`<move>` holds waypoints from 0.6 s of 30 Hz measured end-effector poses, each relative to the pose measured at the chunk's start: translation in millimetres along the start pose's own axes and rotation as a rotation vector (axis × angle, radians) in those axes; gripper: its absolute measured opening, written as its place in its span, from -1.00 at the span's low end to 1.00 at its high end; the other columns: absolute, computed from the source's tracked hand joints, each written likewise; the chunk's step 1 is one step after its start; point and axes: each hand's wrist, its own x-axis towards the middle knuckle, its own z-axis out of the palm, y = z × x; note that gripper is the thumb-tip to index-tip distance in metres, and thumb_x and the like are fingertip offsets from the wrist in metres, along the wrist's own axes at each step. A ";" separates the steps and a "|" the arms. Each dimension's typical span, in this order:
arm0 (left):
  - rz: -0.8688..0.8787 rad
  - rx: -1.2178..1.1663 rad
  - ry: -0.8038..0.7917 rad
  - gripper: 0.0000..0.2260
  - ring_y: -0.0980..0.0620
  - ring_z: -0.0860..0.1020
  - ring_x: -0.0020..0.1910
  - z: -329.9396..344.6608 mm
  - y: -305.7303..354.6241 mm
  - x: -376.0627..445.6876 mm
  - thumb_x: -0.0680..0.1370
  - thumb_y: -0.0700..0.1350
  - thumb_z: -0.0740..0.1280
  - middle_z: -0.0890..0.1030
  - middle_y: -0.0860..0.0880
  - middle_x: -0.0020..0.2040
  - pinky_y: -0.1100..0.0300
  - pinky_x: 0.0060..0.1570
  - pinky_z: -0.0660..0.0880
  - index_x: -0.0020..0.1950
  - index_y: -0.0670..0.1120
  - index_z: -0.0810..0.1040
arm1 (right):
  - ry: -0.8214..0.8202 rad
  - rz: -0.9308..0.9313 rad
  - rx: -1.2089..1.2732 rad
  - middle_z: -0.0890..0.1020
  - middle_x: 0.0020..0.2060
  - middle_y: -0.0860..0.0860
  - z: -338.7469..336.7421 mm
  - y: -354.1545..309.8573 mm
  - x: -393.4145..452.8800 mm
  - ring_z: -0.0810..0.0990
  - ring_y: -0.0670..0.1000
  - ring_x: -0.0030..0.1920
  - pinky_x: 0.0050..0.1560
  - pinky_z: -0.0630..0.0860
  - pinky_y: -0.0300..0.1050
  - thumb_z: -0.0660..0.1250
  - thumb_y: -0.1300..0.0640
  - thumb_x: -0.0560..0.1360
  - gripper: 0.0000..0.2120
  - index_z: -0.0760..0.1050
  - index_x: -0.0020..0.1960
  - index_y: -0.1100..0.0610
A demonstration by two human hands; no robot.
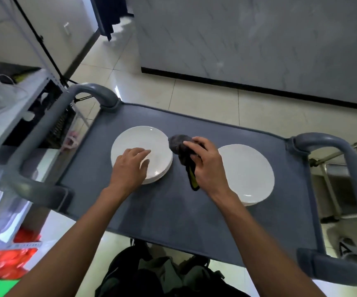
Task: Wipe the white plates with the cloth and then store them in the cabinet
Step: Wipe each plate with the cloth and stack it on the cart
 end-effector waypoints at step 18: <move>-0.502 -0.374 -0.081 -0.81 -0.06 0.63 -0.06 -18.0 -112.3 43.9 0.44 -0.04 0.48 0.69 -0.01 -0.06 0.01 0.04 0.57 0.04 -0.03 0.69 | -0.254 -0.062 -0.264 0.55 0.26 0.14 151.4 -61.6 71.1 0.53 0.27 0.12 0.08 0.50 0.22 0.30 0.35 0.47 -0.61 0.60 0.25 0.10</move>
